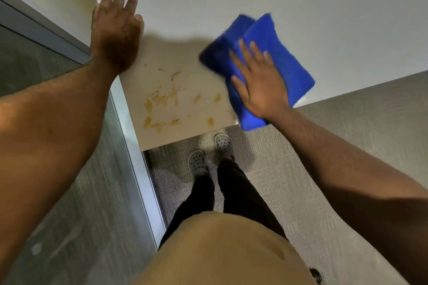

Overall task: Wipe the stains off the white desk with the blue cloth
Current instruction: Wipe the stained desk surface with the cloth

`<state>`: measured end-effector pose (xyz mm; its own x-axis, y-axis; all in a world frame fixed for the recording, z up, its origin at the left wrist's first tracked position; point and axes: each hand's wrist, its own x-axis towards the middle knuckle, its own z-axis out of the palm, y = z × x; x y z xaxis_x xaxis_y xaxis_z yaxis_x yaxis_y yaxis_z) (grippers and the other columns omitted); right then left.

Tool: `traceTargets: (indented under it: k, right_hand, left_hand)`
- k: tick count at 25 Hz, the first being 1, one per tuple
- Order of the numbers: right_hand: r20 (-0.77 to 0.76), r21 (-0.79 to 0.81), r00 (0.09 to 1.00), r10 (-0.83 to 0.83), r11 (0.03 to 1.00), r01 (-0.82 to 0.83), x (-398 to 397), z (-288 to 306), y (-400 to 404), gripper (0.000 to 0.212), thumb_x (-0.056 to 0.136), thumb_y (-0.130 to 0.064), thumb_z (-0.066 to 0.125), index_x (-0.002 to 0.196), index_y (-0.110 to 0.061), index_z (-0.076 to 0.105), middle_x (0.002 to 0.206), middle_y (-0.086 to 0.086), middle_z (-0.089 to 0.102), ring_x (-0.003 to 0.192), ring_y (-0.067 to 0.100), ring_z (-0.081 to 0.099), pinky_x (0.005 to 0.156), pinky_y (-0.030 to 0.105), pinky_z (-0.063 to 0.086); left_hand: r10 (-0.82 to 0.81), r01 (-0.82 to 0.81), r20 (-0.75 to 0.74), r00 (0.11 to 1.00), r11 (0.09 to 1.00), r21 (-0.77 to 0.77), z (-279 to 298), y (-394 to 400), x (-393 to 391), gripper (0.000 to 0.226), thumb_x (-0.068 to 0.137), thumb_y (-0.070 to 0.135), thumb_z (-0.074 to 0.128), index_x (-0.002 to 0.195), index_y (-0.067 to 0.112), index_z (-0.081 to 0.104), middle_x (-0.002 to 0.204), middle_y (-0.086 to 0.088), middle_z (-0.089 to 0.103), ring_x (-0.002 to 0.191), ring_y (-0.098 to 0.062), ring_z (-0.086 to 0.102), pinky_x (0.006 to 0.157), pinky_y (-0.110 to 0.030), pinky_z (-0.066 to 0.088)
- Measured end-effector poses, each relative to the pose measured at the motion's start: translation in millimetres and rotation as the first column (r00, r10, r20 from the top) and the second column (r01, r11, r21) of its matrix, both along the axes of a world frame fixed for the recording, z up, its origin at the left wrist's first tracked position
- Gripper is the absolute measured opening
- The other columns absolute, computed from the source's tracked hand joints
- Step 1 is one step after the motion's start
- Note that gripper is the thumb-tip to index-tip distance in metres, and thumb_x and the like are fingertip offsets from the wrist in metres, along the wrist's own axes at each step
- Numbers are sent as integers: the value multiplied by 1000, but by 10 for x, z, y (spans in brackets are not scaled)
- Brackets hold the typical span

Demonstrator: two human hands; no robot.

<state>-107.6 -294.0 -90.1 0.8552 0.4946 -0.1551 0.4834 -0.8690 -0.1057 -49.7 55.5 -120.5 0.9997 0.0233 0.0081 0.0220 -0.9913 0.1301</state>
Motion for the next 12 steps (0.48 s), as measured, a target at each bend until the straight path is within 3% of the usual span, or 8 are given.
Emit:
traceTargets:
  k: [2, 3, 6, 8, 12]
  right_hand:
    - [-25, 27, 993, 117, 993, -116, -146, 31, -290, 55, 101, -43, 26, 151, -21, 26, 160, 8, 21, 148, 30, 18, 119, 48, 14]
    - [-14, 36, 997, 71, 997, -71, -70, 42, -471, 55, 101, -43, 26, 151, -21, 26, 160, 8, 22, 147, 30, 19, 119, 49, 15]
    - [18, 30, 935, -355, 935, 354, 356, 49, -763, 56, 102, -43, 22, 153, -20, 21, 162, 9, 17, 148, 31, 16, 120, 51, 16]
    - [65, -6, 861, -504, 863, 506, 552, 37, -507, 58, 102, -44, 18, 154, -18, 15, 163, 8, 12, 149, 30, 11, 121, 48, 14]
    - [44, 12, 933, -357, 934, 357, 371, 6, 375, 58, 102, -43, 21, 153, -17, 17, 162, 9, 13, 149, 30, 13, 120, 47, 15]
  left_hand:
    - [9, -10, -23, 1000, 1000, -23, 55, 9, 14, 55, 103, 34, 14, 153, 13, 25, 163, -14, 20, 149, -36, 18, 118, -49, 21]
    - [4, -5, -25, 1000, 1000, -30, 65, 6, 9, 55, 104, 33, 14, 152, 12, 26, 163, -14, 20, 149, -36, 18, 117, -48, 21]
    - [-1, 1, -3, 1000, 1000, -24, 39, -13, -19, 54, 105, 34, 16, 153, 13, 26, 163, -13, 20, 150, -34, 18, 118, -47, 20]
    - [-4, 4, -7, 1000, 1000, -8, 11, 10, -24, 54, 105, 36, 16, 153, 14, 24, 163, -12, 19, 150, -34, 17, 119, -47, 20]
    - [3, -4, -34, 999, 1000, -9, 31, 14, -2, 55, 103, 38, 15, 153, 16, 23, 164, -11, 18, 150, -33, 17, 119, -49, 19]
